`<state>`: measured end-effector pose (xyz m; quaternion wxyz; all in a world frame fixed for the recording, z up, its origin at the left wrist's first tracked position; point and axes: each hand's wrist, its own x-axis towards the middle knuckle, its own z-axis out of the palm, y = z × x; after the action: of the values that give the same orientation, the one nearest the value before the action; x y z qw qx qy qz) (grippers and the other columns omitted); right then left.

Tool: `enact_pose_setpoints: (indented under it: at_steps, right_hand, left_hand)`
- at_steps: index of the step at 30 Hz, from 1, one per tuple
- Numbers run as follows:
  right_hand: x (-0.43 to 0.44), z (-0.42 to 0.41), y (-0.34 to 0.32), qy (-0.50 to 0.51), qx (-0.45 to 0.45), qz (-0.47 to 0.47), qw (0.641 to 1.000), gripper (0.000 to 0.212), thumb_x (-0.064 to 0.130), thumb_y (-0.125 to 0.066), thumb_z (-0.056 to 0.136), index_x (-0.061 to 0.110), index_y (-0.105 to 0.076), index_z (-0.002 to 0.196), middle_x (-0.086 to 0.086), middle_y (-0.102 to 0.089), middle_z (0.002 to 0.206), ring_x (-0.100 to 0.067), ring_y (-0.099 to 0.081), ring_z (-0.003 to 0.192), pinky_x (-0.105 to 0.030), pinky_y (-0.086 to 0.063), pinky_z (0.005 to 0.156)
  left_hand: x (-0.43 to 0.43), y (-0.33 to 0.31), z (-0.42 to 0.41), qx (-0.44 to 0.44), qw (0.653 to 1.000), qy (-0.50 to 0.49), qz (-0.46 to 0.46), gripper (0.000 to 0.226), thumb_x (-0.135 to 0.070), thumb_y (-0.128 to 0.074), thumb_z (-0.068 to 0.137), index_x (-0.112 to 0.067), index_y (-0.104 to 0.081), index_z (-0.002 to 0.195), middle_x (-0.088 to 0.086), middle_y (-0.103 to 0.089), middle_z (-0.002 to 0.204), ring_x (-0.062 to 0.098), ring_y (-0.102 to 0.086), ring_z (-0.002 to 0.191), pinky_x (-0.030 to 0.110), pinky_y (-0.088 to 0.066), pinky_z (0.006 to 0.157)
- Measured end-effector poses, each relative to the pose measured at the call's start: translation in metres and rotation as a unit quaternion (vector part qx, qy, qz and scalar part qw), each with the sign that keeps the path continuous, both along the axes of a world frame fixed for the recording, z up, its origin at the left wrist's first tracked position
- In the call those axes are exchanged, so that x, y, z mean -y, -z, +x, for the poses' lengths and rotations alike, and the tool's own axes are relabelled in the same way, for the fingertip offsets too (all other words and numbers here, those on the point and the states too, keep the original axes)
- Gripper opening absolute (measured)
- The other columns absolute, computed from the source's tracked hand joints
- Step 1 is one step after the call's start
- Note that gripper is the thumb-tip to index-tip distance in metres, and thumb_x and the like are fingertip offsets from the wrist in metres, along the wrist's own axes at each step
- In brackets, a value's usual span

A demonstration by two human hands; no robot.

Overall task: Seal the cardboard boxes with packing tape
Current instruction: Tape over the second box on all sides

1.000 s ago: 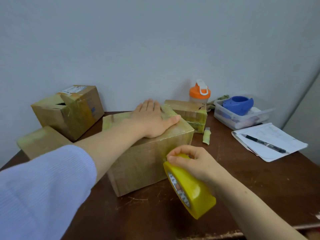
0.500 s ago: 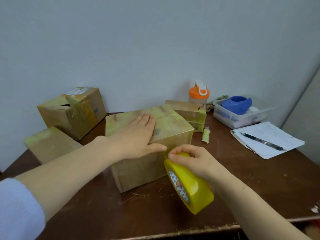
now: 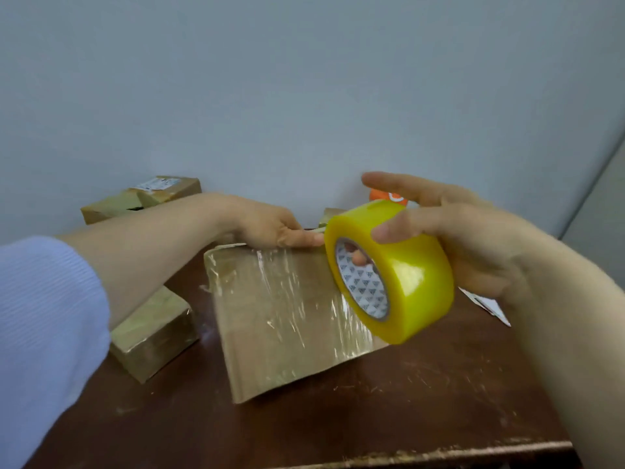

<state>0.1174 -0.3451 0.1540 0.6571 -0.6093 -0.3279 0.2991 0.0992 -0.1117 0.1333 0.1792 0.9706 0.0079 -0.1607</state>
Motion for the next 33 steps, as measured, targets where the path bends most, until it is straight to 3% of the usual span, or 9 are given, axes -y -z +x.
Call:
enact_pose_setpoints:
  at_steps: [3, 7, 10, 13, 16, 20, 26, 30, 33]
  right_hand:
    - [-0.029, 0.017, -0.001, 0.041, -0.07, 0.032, 0.996, 0.075, -0.001, -0.071, 0.055, 0.009, -0.052, 0.126, -0.018, -0.073, 0.086, -0.03, -0.072, 0.067, -0.034, -0.056, 0.051]
    - [-0.068, 0.039, 0.0, 0.138, -0.045, 0.03, 0.989, 0.052, 0.007, -0.073, 0.076, 0.009, -0.055, 0.125, -0.016, -0.067, 0.107, -0.025, -0.072, 0.075, -0.033, -0.057, 0.055]
    - [-0.094, 0.053, -0.001, 0.153, -0.007, 0.023, 0.988, 0.041, 0.017, -0.072, 0.082, 0.012, -0.058, 0.12, -0.012, -0.07, 0.092, -0.021, -0.071, 0.064, -0.032, -0.057, 0.053]
    - [-0.109, 0.065, 0.006, 0.18, 0.094, -0.03, 0.979, 0.047, 0.04, -0.072, 0.08, 0.023, -0.06, 0.122, -0.003, -0.065, 0.115, -0.015, -0.068, 0.091, -0.035, -0.058, 0.079]
    - [-0.115, 0.066, 0.028, 0.151, 0.115, -0.006, 0.982, 0.067, 0.038, -0.08, 0.07, 0.039, -0.05, 0.13, 0.01, -0.057, 0.121, -0.003, -0.064, 0.096, -0.027, -0.056, 0.081]
    - [-0.12, 0.065, 0.054, 0.143, 0.188, 0.048, 0.97, 0.077, 0.018, -0.08, 0.073, 0.044, -0.043, 0.135, 0.027, -0.045, 0.116, 0.009, -0.052, 0.099, -0.021, -0.053, 0.081]
    - [-0.124, 0.072, 0.044, 0.186, 0.201, 0.006, 0.962, 0.065, 0.018, -0.077, 0.074, 0.036, -0.05, 0.13, 0.005, -0.051, 0.118, -0.01, -0.057, 0.096, -0.02, -0.051, 0.07]
    - [-0.116, 0.065, 0.046, 0.16, 0.181, 0.006, 0.97, 0.074, 0.031, -0.082, 0.069, 0.044, -0.045, 0.131, 0.009, -0.052, 0.119, -0.001, -0.057, 0.094, -0.014, -0.05, 0.063]
    - [-0.108, 0.058, 0.055, 0.161, 0.199, 0.009, 0.967, 0.086, 0.034, -0.082, 0.069, 0.045, -0.035, 0.139, 0.011, -0.042, 0.132, -0.002, -0.051, 0.107, -0.021, -0.05, 0.081]
  left_hand:
    - [-0.016, -0.001, 0.011, 0.014, 0.994, -0.103, -0.042, 0.083, -0.078, -0.04, 0.064, -0.012, -0.069, 0.106, 0.003, -0.07, 0.106, 0.019, -0.065, 0.099, 0.036, -0.05, 0.093]
    - [-0.031, 0.015, 0.025, 0.186, 0.963, -0.156, 0.115, 0.063, -0.061, -0.031, 0.092, -0.006, -0.063, 0.09, 0.012, -0.063, 0.096, 0.027, -0.057, 0.094, 0.032, -0.041, 0.079]
    - [-0.033, 0.03, 0.02, 0.26, 0.937, -0.125, 0.196, 0.055, -0.054, -0.024, 0.095, -0.007, -0.051, 0.103, 0.015, -0.055, 0.118, 0.03, -0.046, 0.117, 0.042, -0.033, 0.101]
    - [-0.029, 0.045, 0.001, 0.137, 0.965, -0.111, 0.192, 0.117, -0.088, -0.023, 0.063, -0.007, -0.017, 0.146, 0.014, -0.019, 0.154, 0.027, -0.012, 0.143, 0.052, -0.006, 0.115]
    - [-0.024, 0.066, -0.021, 0.024, 0.978, -0.076, 0.191, 0.147, -0.101, -0.033, 0.037, -0.019, 0.018, 0.148, 0.01, 0.02, 0.156, 0.024, 0.018, 0.144, 0.054, 0.012, 0.112]
    - [-0.018, 0.079, -0.024, 0.123, 0.953, -0.074, 0.265, 0.108, -0.08, -0.039, 0.076, -0.018, 0.01, 0.15, 0.014, 0.008, 0.158, 0.027, 0.004, 0.146, 0.047, -0.003, 0.118]
    - [0.002, 0.076, -0.031, 0.106, 0.963, -0.051, 0.241, 0.106, -0.08, -0.039, 0.076, -0.017, 0.002, 0.151, 0.015, -0.013, 0.156, 0.029, -0.017, 0.143, 0.04, -0.026, 0.11]
    - [0.01, 0.071, -0.026, 0.079, 0.963, -0.051, 0.252, 0.113, -0.082, -0.046, 0.069, -0.013, -0.009, 0.15, 0.017, -0.022, 0.152, 0.033, -0.022, 0.14, 0.044, -0.019, 0.113]
    - [0.007, 0.072, -0.018, 0.075, 0.968, -0.066, 0.231, 0.126, -0.087, -0.047, 0.061, -0.01, -0.003, 0.15, 0.015, -0.005, 0.158, 0.028, -0.003, 0.146, 0.05, 0.003, 0.116]
